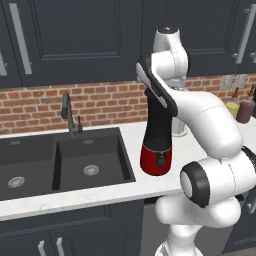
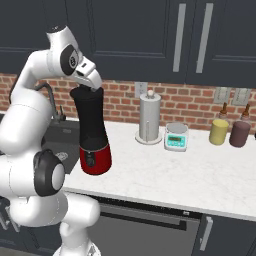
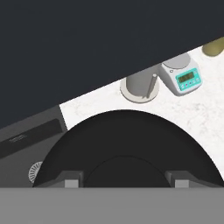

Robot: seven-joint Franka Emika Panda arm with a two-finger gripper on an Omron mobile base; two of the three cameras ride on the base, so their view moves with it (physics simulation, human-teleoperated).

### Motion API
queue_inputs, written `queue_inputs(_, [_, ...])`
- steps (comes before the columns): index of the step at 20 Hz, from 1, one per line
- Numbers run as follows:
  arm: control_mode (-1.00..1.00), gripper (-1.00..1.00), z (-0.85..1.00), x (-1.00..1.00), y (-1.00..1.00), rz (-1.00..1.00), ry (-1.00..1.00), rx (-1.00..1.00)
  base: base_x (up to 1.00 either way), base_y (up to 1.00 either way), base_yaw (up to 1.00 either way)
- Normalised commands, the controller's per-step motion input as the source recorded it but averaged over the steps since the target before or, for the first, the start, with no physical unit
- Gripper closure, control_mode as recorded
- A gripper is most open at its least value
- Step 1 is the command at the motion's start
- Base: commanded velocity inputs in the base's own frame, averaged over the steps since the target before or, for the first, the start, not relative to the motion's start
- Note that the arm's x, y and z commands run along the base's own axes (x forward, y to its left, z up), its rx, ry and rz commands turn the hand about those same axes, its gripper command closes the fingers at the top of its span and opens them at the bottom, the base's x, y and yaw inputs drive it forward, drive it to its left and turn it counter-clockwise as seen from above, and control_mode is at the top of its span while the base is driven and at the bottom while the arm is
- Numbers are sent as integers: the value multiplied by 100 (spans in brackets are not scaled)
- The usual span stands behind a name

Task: Close the lid blender by securely placing the lid on top.

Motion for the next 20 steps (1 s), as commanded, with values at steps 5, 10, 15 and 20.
queue_inputs(5, [-100, 100, 0, 0, -9, 0, 0, 0, 0, 0, 0])
queue_inputs(10, [-100, 100, 0, 0, 0, 0, 0, 0, 0, 0, 0])
queue_inputs(15, [-100, -100, 0, 0, 0, 0, 0, 0, 0, 0, 0])
queue_inputs(20, [-100, -100, 1, 3, 0, 0, 0, 0, 0, 0, 0])
